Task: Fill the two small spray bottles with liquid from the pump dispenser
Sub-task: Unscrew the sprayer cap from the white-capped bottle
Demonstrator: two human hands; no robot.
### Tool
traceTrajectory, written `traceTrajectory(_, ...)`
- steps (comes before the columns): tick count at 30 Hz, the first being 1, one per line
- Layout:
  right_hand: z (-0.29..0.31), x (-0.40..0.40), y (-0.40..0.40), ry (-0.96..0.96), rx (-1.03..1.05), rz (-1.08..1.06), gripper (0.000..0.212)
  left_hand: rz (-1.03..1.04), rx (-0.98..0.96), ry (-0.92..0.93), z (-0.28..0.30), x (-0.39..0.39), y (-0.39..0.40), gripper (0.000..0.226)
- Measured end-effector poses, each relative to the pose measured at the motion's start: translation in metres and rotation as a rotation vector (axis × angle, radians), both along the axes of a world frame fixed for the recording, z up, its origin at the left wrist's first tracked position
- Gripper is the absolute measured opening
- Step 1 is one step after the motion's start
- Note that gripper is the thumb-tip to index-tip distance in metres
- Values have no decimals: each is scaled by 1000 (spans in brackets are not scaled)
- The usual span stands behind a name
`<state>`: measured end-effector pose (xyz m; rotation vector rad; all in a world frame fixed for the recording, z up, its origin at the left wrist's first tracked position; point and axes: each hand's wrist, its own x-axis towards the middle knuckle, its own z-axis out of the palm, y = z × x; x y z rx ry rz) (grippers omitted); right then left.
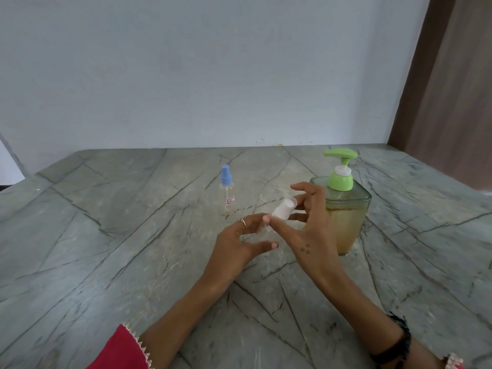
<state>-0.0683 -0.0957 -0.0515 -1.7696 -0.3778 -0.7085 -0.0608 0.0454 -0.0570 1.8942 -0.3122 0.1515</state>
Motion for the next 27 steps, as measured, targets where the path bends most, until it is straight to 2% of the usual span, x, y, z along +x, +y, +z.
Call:
traceTrajectory(5, 2, -2, 1, -39, 0, 47, 52, -4, -16, 4, -1, 2, 1, 51)
traceTrajectory(10, 2, -1, 1, -1, 15, 61, 57, 20, -3, -3, -2, 2, 2, 49)
traceTrajectory(13, 2, -1, -1, 8, 30, 39, 52, 21, -4, 9, -2, 2, 3, 47)
traceTrajectory(16, 5, -5, 0, -74, 60, -23, 49, 24, 11, 2, -2, 4, 4, 49)
traceTrajectory(20, 9, -9, 0, -305, 45, -153, 39, 49, 0, 25, -2, 8, 7, 51)
traceTrajectory(24, 11, -10, -2, -436, 50, -138, 40, 64, 10, 28, -4, 12, 8, 47)
traceTrajectory(27, 13, -11, -2, -468, 110, -162, 51, 90, -15, 36, -6, 14, 10, 38)
